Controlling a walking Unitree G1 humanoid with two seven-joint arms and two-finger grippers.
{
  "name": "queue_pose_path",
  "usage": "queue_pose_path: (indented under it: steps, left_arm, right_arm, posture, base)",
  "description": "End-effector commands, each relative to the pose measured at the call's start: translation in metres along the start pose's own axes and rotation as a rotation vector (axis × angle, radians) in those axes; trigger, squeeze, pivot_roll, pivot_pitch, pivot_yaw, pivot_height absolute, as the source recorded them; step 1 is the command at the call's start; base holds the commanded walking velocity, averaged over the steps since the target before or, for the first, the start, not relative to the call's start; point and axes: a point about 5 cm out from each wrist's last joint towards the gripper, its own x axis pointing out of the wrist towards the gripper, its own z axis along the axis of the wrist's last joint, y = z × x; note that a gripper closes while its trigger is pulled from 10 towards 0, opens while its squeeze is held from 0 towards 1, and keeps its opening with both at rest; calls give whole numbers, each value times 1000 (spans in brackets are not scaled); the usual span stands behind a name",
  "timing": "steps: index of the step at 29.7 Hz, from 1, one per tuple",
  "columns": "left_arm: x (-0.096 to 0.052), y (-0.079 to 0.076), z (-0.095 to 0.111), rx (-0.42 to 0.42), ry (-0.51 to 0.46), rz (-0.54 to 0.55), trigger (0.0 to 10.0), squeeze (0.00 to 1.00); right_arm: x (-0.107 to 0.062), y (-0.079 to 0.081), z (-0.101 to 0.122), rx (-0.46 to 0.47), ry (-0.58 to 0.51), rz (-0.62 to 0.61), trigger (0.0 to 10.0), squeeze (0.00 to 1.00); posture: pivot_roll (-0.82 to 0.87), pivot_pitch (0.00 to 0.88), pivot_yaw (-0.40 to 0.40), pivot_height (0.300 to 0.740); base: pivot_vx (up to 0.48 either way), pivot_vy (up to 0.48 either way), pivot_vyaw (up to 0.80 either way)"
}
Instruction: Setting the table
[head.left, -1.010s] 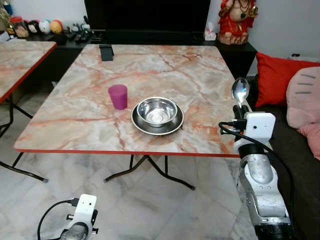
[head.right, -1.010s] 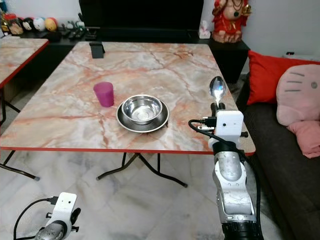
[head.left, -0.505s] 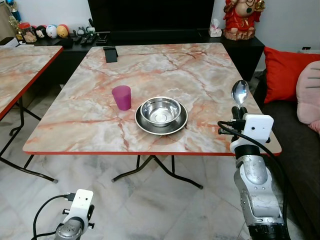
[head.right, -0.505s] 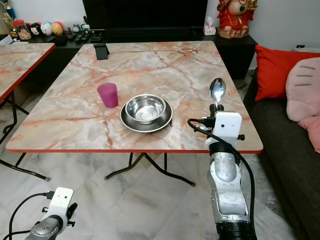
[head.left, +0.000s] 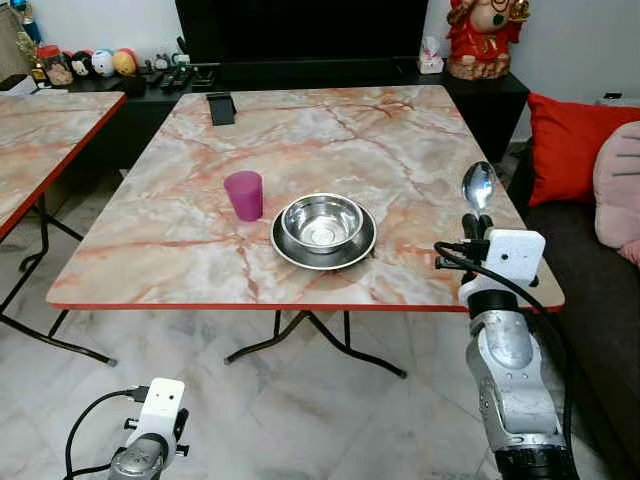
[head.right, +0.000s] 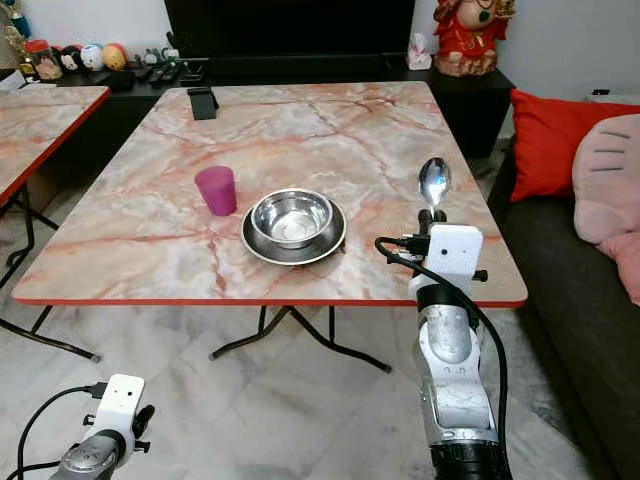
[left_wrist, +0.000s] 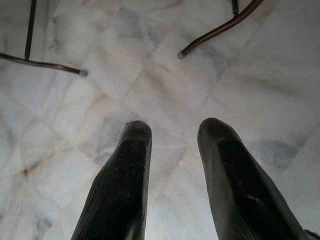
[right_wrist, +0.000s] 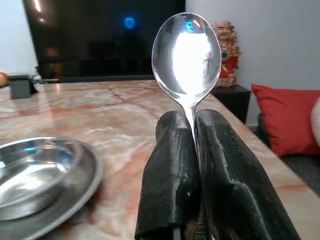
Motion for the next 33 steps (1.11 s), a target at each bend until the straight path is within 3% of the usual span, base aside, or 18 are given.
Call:
queue_pose_path:
  steps: [1, 21, 33]
  left_arm:
    - [-2, 5, -7, 12, 30, 6, 10000, 0]
    - [-2, 1, -7, 15, 34, 7, 10000, 0]
    - [-1, 0, -6, 10, 35, 8, 10000, 0]
  right_arm:
    - [1, 5, 3, 12, -16, 14, 10000, 0]
    - [0, 4, 3, 4, -13, 24, 10000, 0]
    - [1, 6, 4, -17, -17, 40, 10000, 0]
  posture:
    - [13, 0, 38, 740]
    - [11, 0, 31, 740]
    - [13, 0, 28, 740]
  base:
    - [0, 0, 0]
    - [0, 0, 0]
    - [260, 0, 42]
